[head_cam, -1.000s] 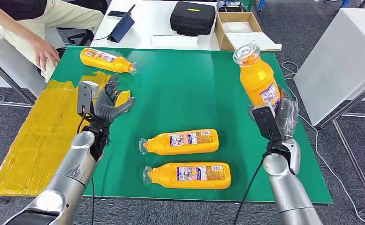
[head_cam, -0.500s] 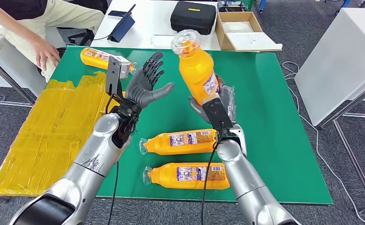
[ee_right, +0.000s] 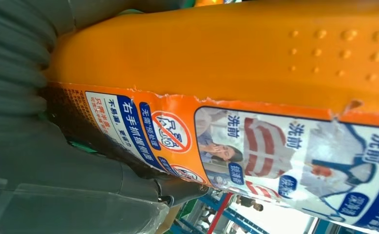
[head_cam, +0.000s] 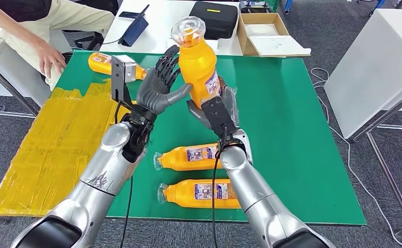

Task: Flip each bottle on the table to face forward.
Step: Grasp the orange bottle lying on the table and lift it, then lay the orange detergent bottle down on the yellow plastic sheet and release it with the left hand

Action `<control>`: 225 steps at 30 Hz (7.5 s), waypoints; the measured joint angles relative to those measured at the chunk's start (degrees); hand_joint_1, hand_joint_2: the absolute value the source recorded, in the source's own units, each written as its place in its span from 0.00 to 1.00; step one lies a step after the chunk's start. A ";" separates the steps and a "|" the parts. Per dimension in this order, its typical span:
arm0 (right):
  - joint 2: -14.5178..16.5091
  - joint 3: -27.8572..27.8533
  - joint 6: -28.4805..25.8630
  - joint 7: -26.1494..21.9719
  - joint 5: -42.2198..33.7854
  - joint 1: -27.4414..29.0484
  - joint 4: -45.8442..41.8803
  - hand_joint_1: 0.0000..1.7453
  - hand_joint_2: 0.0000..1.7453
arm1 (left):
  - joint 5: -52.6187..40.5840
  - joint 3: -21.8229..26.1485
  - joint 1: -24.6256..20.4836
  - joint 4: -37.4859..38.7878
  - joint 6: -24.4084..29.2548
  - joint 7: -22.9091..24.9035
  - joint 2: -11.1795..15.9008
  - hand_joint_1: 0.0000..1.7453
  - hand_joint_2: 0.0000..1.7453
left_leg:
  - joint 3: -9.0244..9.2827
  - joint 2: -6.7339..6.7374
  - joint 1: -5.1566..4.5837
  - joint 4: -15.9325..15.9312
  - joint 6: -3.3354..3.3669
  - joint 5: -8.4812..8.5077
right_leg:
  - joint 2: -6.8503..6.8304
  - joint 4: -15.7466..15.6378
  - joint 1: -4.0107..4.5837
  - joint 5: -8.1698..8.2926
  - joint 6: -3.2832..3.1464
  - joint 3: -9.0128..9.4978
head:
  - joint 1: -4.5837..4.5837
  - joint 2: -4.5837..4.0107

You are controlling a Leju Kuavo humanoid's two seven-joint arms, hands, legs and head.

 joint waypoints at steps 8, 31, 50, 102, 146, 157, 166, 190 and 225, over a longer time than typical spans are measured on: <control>1.38 0.91 -0.89 -0.02 -0.54 -1.80 2.49 1.00 1.00 | 0.25 -1.74 0.75 -3.61 0.10 0.01 -0.14 0.00 1.00 | 0.00 -0.01 0.00 0.00 0.00 0.00 | -0.01 0.00 0.00 0.00 0.00 0.00 | -0.01 0.00; 1.96 0.92 -0.91 -0.03 -0.97 -2.64 4.37 1.00 1.00 | 0.68 -2.24 1.65 -6.08 0.17 -0.15 -0.12 0.00 1.00 | 0.00 0.00 0.00 0.00 0.00 0.00 | 0.00 0.00 0.00 0.00 0.00 0.00 | 0.00 0.00; 2.18 1.44 -1.95 1.12 0.97 -2.81 5.65 1.00 1.00 | 0.49 -2.15 2.77 -6.09 1.22 -1.79 -0.12 0.00 1.00 | 0.00 0.00 0.00 0.00 0.00 0.00 | 0.00 0.00 0.00 0.00 0.00 0.00 | -0.01 0.00; 2.22 18.71 -5.40 9.43 5.93 -6.40 8.09 0.89 1.00 | -3.74 0.74 5.21 -6.66 10.87 -7.73 0.10 1.00 1.00 | 0.00 0.02 0.00 0.00 -0.01 0.01 | 0.02 0.00 -0.01 0.00 0.00 -0.04 | 0.00 0.00; -21.40 -1.43 -3.59 14.59 22.90 16.67 -43.17 0.00 1.00 | -91.95 12.17 6.76 8.91 45.78 1.85 15.24 1.00 1.00 | 0.00 0.14 0.00 0.00 -0.06 -0.05 | 0.12 -0.02 -0.01 0.01 0.00 -0.06 | -0.01 0.00; -23.28 -2.57 -2.53 15.20 21.87 16.38 -42.61 0.00 1.00 | -97.47 11.97 6.09 18.13 45.41 3.67 18.44 1.00 1.00 | -0.01 0.14 0.00 -0.01 -0.07 -0.05 | 0.14 -0.02 0.00 -0.01 -0.03 -0.07 | 0.00 0.00; -24.79 -2.73 -1.98 14.85 20.87 16.18 -41.10 0.00 1.00 | -100.61 11.32 5.67 25.33 40.78 5.17 20.56 1.00 1.00 | 0.00 0.14 0.00 -0.01 -0.07 -0.05 | 0.14 -0.02 0.00 -0.01 -0.02 -0.07 | 0.00 0.00; -26.12 -2.53 5.16 18.65 23.52 14.37 -38.93 0.00 1.00 | -100.30 10.84 1.56 34.95 16.04 5.54 20.81 0.00 0.00 | 0.24 -0.04 0.01 -0.04 -0.16 0.01 | 0.04 -0.02 0.00 -0.03 -0.04 0.21 | -0.01 0.00; -27.48 -1.96 12.95 21.45 28.73 14.38 -42.56 0.00 1.00 | -86.44 5.28 7.36 7.12 12.04 0.28 15.29 0.00 0.00 | 0.11 0.01 0.00 -0.02 -0.19 -0.01 | 0.11 -0.03 0.00 0.01 -0.03 0.09 | 0.00 0.00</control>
